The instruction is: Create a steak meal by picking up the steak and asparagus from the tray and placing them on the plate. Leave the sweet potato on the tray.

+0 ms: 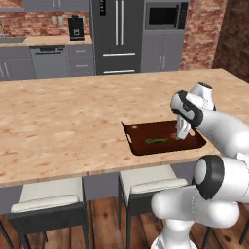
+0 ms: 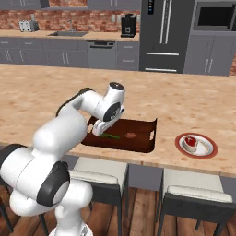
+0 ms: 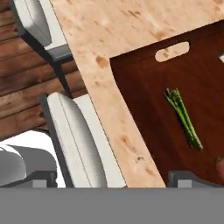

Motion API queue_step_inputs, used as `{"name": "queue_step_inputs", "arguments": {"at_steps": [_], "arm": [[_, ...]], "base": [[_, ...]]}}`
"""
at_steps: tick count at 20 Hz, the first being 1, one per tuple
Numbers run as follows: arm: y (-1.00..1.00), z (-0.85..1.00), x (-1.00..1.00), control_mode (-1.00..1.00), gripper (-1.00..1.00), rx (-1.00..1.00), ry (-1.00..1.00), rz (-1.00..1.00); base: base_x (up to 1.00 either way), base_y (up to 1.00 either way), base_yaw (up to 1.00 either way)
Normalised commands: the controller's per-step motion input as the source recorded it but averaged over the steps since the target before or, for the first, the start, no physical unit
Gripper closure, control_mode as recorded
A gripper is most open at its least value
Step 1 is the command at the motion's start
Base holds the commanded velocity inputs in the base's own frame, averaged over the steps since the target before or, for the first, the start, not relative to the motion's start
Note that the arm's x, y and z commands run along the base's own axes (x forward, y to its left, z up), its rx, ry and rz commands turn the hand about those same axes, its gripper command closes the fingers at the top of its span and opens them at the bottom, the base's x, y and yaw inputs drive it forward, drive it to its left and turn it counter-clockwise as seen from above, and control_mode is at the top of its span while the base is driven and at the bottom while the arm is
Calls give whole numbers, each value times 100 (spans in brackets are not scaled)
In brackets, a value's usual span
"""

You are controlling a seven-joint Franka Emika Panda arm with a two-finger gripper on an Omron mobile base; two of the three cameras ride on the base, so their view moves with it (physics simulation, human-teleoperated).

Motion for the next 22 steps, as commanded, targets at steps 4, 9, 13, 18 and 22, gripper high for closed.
{"name": "queue_step_inputs", "arguments": {"at_steps": [4, 9, 13, 18, 22], "arm": [[11, -28, 35, -100, -100, 0, -4, 42], [0, -39, 37, -100, -100, 0, -8, 34], [0, -39, 39, -100, -100, 0, -7, 26], [0, -33, 43, -100, -100, 0, -4, 18], [0, -29, 48, -100, -100, 0, 0, 12]], "base": [[0, 0, 0], [0, 0, 0], [0, 0, 0], [0, 0, 0], [0, 0, 0]]}}
